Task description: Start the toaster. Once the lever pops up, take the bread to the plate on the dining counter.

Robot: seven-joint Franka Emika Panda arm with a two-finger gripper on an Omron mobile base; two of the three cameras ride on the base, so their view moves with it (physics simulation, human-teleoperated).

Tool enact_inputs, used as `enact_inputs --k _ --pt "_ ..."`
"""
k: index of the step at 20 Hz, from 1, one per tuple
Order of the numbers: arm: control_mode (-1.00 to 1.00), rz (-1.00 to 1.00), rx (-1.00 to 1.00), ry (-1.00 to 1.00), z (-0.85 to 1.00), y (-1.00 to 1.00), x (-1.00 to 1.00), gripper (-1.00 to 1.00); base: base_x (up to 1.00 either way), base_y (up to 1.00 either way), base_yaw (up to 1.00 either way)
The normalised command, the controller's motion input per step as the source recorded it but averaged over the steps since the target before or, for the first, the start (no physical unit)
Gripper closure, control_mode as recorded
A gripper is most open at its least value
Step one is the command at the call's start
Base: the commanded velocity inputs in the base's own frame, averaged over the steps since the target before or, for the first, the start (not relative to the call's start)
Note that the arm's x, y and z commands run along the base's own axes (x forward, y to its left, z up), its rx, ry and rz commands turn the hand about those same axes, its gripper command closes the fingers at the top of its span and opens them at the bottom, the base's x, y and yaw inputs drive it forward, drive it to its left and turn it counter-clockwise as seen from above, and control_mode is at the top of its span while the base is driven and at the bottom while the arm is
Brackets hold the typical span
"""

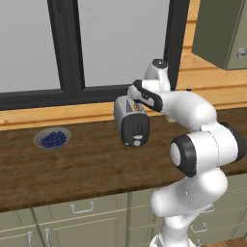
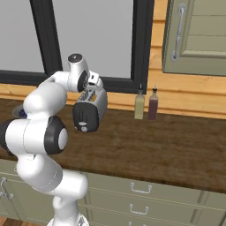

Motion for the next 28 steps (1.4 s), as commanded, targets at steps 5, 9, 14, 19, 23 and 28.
enact_inputs --k 5,9,14,19,23,28 --pt "-1.0 0.0 0.0 0.0 0.0 0.0 0.0 -1.0 0.0 0.0 0.0" --pt "-1.0 0.0 0.0 0.0 0.0 0.0 0.0 -1.0 0.0 0.0 0.0" --pt "-1.0 0.0 0.0 0.0 0.0 0.0 0.0 -1.0 0.0 0.0 0.0" --pt "-1.0 0.0 0.0 0.0 0.0 0.0 0.0 -1.0 0.0 0.0 0.0" --pt "-1.0 0.0 0.0 0.0 0.0 0.0 0.0 -1.0 0.0 0.0 0.0" --pt "-1.0 0.0 0.0 0.0 0.0 0.0 0.0 -1.0 0.0 0.0 0.0"
